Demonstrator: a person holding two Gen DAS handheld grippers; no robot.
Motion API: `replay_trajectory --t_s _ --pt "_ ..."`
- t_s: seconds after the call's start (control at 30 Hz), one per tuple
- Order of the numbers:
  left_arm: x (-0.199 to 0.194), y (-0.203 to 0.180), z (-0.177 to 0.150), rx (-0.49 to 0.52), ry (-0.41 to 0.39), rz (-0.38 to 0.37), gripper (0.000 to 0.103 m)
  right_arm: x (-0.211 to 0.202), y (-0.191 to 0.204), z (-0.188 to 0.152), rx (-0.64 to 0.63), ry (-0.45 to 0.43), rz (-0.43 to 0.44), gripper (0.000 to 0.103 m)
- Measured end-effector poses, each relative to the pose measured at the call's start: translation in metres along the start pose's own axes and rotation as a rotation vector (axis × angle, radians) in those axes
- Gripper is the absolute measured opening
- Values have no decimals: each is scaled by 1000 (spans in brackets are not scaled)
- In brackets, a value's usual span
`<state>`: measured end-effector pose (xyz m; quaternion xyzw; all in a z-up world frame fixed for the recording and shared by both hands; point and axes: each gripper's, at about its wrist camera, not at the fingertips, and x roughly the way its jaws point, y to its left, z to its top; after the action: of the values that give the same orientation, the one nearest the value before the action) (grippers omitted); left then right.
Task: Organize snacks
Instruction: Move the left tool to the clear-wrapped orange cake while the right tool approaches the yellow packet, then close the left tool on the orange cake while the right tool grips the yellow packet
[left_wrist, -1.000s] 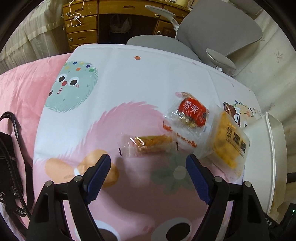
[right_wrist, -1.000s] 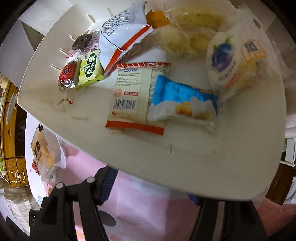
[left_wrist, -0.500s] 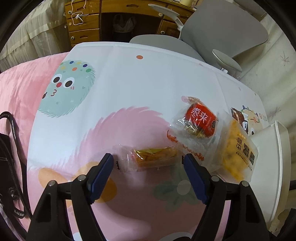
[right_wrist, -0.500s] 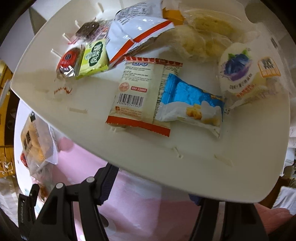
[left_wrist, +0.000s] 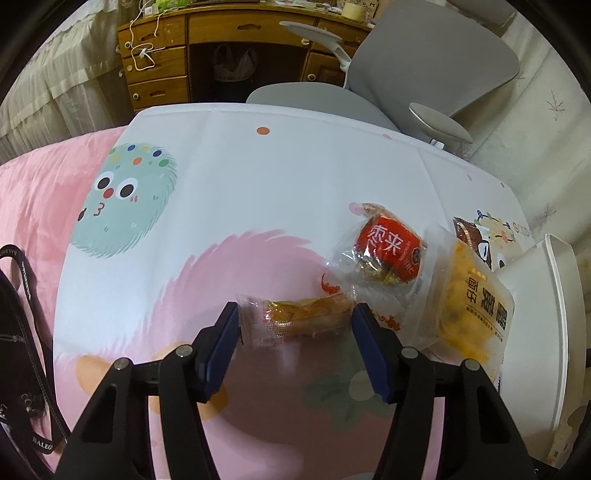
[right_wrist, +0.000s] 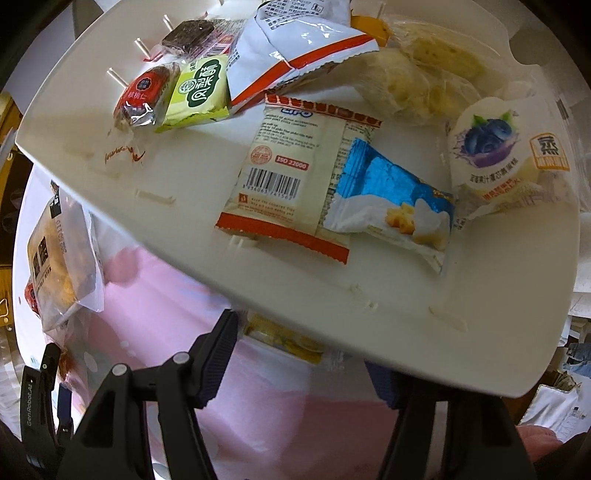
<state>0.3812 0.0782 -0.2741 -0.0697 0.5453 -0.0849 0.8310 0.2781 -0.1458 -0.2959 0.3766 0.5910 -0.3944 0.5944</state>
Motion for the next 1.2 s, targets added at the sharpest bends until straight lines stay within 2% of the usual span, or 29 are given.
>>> replay_trajectory --t_s 0.07,0.2,0.37,0.47,0.7,0.73,0.8,0.9,1.2 --pt "0 -1 -1 8 -3 -2 56 -1 3 -1 -11 -1 0 57" --pt "-1 -3 -1 28 -17 -2 53 -3 8 -2 -30 4 2 55" --pt "-12 1 -1 41 -63 -17 38 -4 7 -1 -40 9 12 53" --pt "-12 3 0 39 -51 -29 38 -6 2 -1 -46 12 21 53" --pt "-9 9 5 -10 -5 -40 41 -9 -6 -9 -59 29 49 53" --pt "-9 10 5 -21 0 -39 43 -9 -7 -10 -62 29 55 53" --pt "-3 8 6 -39 39 -33 54 -9 -8 -13 -72 31 73 53" --pt "0 2 3 -36 47 -11 59 -9 -6 -18 -93 36 96 52" --pt "10 -10 9 -25 36 22 60 -11 -17 -24 -129 41 128 52"
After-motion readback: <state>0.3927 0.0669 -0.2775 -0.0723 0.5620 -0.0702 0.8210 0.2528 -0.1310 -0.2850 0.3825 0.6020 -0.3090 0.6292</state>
